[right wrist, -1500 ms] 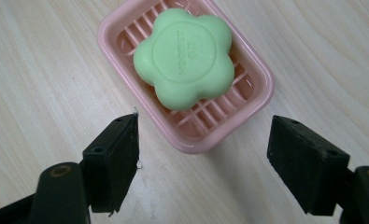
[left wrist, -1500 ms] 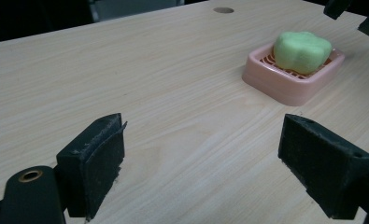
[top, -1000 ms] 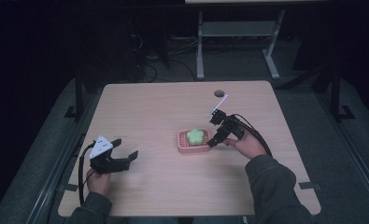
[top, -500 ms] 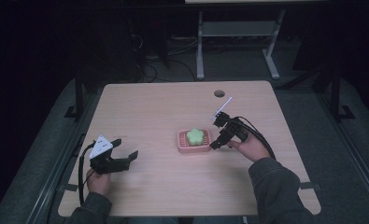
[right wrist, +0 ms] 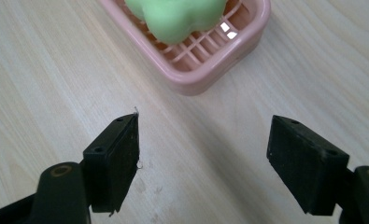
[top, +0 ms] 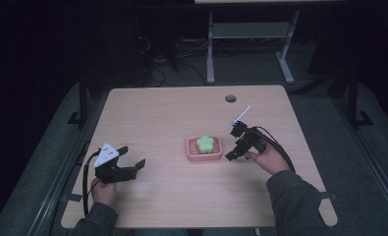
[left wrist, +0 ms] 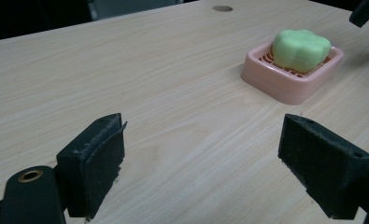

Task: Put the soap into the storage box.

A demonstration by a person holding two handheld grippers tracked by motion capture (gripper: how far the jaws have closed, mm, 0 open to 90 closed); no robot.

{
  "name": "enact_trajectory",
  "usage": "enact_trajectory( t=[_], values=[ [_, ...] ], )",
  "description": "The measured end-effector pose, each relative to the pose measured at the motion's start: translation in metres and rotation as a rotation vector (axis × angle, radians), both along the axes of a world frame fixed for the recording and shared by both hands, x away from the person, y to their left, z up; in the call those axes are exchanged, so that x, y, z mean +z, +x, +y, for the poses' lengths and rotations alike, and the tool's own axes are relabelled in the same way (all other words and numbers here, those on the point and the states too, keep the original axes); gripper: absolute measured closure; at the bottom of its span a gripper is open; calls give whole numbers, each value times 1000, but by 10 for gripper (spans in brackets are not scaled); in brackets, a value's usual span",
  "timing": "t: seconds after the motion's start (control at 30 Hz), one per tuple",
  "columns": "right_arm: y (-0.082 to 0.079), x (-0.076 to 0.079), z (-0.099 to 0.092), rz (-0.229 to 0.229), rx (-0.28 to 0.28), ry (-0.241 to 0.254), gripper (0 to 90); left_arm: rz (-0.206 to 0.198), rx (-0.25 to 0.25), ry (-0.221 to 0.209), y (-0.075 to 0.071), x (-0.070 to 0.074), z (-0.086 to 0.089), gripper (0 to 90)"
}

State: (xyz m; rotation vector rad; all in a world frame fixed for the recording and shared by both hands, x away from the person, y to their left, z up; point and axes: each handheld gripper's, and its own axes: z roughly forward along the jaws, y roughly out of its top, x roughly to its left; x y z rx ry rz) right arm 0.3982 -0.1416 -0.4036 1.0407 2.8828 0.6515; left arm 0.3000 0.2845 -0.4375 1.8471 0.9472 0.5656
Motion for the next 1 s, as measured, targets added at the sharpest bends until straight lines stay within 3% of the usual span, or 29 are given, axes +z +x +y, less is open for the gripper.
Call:
enact_trajectory(
  t=[1.0],
  values=[
    [-22, -11, -33, 7, -40, 22, 248, 8, -2, 3, 1, -2, -2, 140]
  ],
)
